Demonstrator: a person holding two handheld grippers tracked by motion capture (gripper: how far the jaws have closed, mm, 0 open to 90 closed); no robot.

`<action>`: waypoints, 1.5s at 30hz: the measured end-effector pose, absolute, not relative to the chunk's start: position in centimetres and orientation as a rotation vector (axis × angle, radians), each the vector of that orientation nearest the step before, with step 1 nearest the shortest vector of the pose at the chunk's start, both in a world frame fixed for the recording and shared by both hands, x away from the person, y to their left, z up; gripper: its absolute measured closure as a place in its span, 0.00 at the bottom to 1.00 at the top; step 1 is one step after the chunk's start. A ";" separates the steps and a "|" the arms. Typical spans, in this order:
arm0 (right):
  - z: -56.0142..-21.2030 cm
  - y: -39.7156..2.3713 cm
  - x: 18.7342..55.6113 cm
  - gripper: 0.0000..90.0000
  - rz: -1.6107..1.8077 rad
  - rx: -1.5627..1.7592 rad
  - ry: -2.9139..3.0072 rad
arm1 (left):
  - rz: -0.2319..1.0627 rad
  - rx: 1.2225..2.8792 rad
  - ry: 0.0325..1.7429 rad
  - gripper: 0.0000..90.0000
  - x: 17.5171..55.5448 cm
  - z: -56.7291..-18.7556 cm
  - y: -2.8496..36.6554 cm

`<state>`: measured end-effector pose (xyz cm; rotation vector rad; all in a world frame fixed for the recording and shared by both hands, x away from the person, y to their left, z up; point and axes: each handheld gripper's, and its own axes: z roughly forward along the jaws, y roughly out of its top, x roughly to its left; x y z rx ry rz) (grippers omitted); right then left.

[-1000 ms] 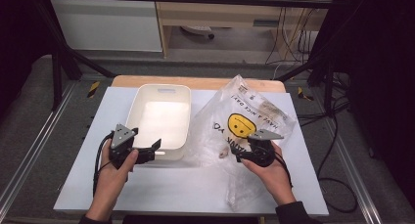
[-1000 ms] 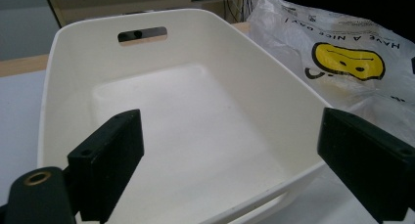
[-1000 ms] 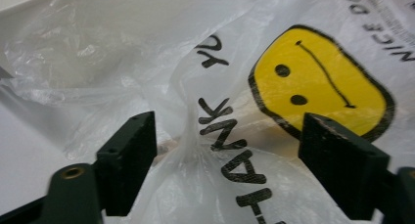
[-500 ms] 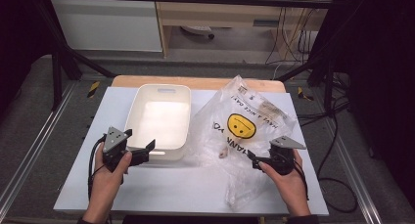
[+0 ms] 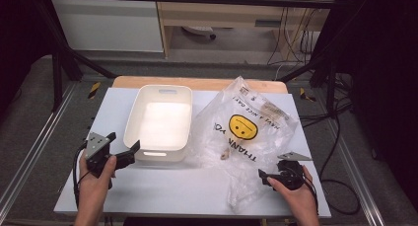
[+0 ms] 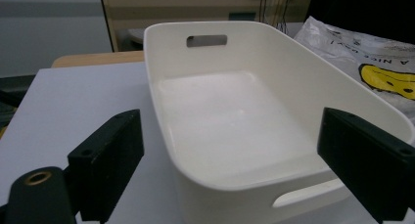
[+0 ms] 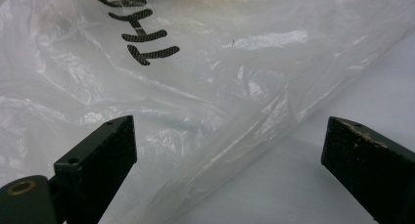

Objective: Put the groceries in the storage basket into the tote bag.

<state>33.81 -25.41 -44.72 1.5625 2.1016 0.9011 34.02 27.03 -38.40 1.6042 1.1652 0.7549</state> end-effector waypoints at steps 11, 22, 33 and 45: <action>-45.4 -23.5 34.4 0.21 0.813 1.482 2.153 | 0.750 1.585 1.226 0.11 34.1 -39.6 28.5; -45.1 -23.5 34.5 0.83 0.882 1.423 2.162 | 0.755 1.595 1.235 0.12 34.3 -40.1 28.3; -44.9 -23.9 34.8 1.00 0.922 1.419 2.199 | 0.752 1.588 1.234 0.12 34.3 -40.1 28.4; -44.2 -27.0 34.0 1.00 0.918 1.450 2.146 | 0.746 1.596 1.229 0.12 34.3 -40.1 28.3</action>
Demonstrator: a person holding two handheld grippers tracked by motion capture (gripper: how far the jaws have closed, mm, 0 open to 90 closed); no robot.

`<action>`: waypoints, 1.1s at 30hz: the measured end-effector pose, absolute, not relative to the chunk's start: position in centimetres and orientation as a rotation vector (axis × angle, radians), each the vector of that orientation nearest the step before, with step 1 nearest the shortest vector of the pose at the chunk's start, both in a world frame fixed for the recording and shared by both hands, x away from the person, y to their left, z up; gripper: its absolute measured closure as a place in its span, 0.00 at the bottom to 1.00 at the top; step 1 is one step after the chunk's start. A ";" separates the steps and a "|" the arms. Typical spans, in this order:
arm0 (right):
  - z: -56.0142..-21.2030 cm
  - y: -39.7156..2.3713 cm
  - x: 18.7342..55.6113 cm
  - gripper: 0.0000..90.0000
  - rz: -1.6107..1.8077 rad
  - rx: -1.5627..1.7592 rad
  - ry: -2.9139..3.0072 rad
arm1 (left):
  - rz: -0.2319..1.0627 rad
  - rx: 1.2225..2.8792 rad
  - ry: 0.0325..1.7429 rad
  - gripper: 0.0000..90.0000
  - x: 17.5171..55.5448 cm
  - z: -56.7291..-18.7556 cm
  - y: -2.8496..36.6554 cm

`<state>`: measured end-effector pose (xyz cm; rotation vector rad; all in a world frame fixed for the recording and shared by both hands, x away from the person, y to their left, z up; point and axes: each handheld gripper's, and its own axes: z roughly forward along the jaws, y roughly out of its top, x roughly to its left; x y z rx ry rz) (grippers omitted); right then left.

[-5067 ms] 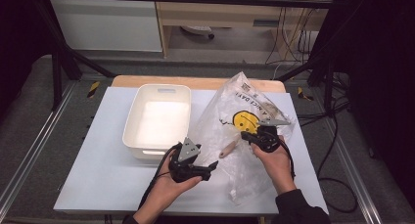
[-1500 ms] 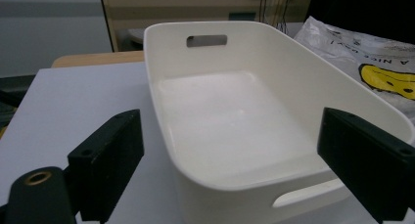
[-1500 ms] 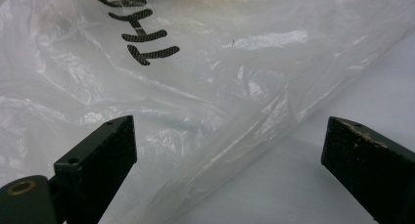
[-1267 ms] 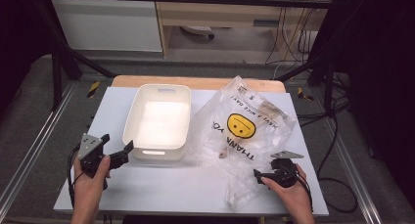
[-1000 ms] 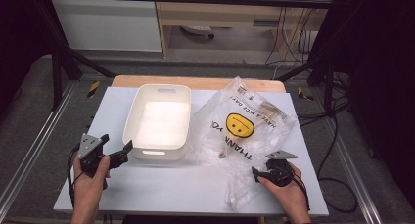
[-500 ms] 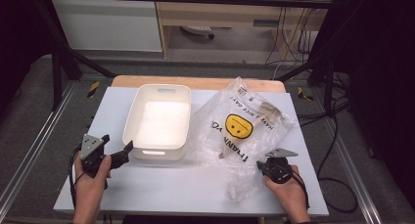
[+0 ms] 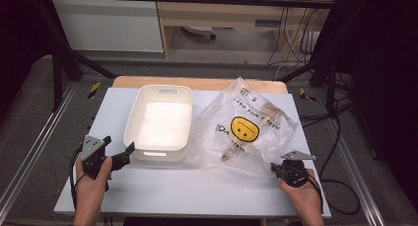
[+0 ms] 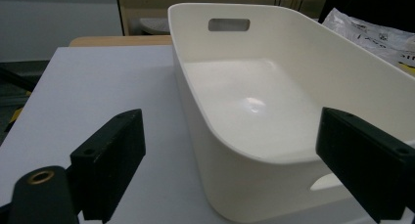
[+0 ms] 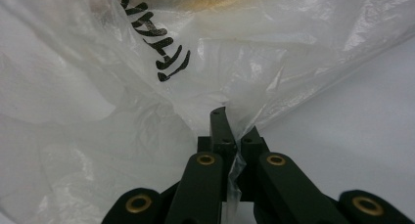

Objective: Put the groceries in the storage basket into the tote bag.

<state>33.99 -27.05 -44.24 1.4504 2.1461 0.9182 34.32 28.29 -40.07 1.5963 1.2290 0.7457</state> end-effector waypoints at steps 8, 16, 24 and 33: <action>-44.1 -29.6 33.9 1.00 0.896 1.449 2.129 | 0.765 1.603 1.218 0.12 34.1 -39.7 27.9; -44.2 -32.9 34.3 1.00 0.930 1.456 2.077 | 0.729 1.644 1.142 0.12 33.2 -38.8 25.4; -44.1 -35.2 34.4 1.00 0.945 1.500 2.004 | 0.649 1.713 1.049 0.13 31.5 -38.2 21.4; -43.8 -34.0 34.0 1.00 0.953 1.411 2.059 | 0.525 1.860 0.890 0.13 29.6 -38.9 14.3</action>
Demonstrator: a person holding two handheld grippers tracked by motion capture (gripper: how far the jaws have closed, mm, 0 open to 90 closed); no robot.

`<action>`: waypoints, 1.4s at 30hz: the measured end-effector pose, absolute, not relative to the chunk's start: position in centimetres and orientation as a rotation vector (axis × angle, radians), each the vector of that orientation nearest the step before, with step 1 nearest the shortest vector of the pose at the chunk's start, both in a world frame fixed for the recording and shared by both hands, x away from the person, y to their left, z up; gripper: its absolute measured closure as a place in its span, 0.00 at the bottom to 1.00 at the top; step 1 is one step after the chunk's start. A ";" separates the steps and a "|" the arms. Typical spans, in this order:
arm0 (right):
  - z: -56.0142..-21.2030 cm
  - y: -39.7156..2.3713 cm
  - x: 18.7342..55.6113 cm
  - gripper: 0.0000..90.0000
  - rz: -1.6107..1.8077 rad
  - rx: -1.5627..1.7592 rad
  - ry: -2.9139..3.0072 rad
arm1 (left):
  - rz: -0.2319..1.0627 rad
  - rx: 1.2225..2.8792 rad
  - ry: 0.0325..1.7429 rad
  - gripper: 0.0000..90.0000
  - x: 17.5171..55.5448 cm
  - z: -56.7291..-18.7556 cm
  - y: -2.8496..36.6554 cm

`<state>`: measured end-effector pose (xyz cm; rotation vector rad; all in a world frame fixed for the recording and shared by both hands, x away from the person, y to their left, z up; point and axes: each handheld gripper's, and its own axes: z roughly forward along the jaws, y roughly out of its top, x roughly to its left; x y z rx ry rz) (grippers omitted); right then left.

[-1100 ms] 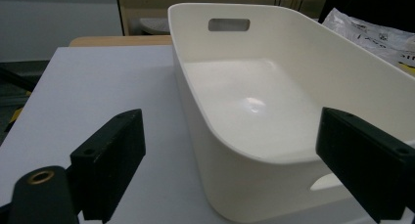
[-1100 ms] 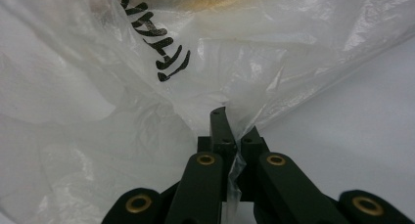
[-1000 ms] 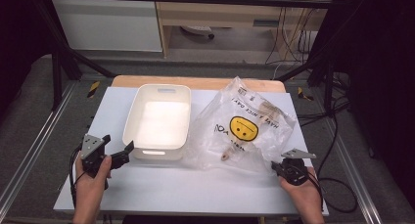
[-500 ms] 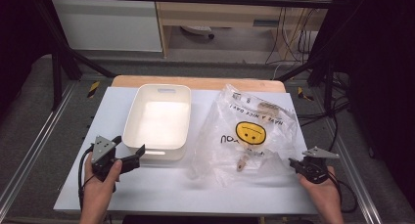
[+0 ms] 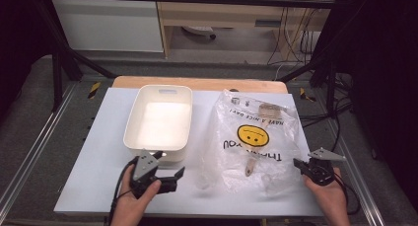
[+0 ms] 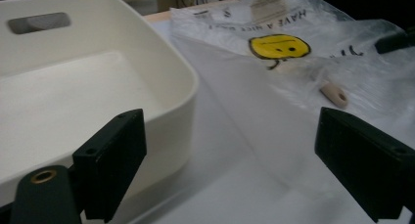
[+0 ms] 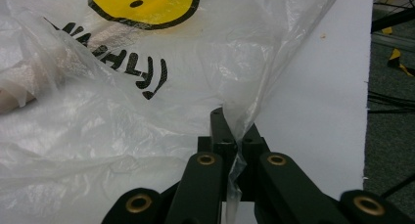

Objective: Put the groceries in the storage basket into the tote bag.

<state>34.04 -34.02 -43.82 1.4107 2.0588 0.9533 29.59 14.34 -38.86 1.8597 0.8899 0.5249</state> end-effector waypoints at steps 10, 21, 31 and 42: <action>-44.0 -33.7 33.7 1.00 0.945 1.404 2.090 | 0.538 1.945 0.879 0.14 30.6 -40.9 10.6; -44.5 -34.5 33.9 1.00 0.893 1.459 2.066 | 0.539 1.987 0.904 0.16 30.8 -42.2 10.3; -44.6 -34.4 33.8 1.00 0.888 1.452 2.078 | 0.454 2.038 0.940 0.26 32.6 -43.9 9.3; -44.3 -33.1 33.5 1.00 0.911 1.403 2.128 | 0.389 2.078 0.916 0.63 33.4 -45.0 8.4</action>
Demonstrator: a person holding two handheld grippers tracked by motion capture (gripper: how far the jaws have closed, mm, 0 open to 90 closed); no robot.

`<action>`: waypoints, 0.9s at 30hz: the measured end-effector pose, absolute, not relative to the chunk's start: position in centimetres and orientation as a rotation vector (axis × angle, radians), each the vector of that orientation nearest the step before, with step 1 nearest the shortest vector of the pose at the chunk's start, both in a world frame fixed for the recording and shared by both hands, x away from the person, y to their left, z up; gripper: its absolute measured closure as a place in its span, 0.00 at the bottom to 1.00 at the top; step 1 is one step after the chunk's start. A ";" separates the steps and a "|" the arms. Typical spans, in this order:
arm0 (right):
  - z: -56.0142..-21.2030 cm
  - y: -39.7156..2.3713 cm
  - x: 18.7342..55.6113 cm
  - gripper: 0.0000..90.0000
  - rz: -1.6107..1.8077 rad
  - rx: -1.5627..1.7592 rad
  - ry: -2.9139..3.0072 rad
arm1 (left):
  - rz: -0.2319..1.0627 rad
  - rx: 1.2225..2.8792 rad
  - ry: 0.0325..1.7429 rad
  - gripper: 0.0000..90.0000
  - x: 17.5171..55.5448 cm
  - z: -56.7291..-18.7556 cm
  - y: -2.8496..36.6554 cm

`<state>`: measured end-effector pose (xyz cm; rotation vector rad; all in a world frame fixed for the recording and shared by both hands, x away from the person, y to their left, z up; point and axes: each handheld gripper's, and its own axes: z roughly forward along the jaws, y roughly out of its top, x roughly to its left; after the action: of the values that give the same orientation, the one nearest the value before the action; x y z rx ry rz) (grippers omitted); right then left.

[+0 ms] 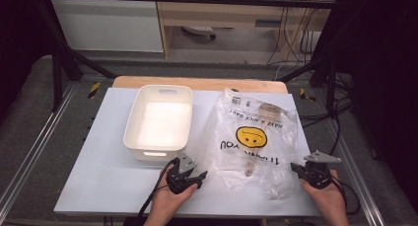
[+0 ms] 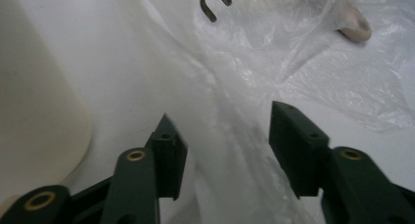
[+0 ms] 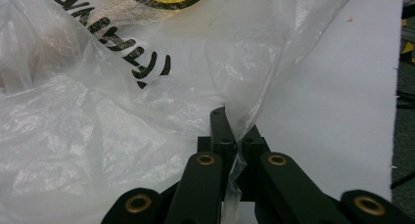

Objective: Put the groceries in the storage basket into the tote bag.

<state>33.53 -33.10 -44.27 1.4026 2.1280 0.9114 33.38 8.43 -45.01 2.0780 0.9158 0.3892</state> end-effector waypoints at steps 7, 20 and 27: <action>-44.2 -32.4 33.0 0.78 0.969 1.393 2.164 | 0.349 2.102 0.892 0.94 33.4 -45.2 8.5; -44.9 -33.6 30.6 0.18 0.964 1.435 2.129 | 0.337 2.123 0.892 0.99 33.6 -45.7 8.8; -45.6 -32.9 30.2 0.20 0.944 1.426 2.180 | 0.340 2.125 0.886 0.99 33.6 -45.9 8.9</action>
<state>30.23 -32.91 -45.57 1.4264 2.1804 0.9438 33.55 8.88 -45.86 2.1250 0.8858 0.3395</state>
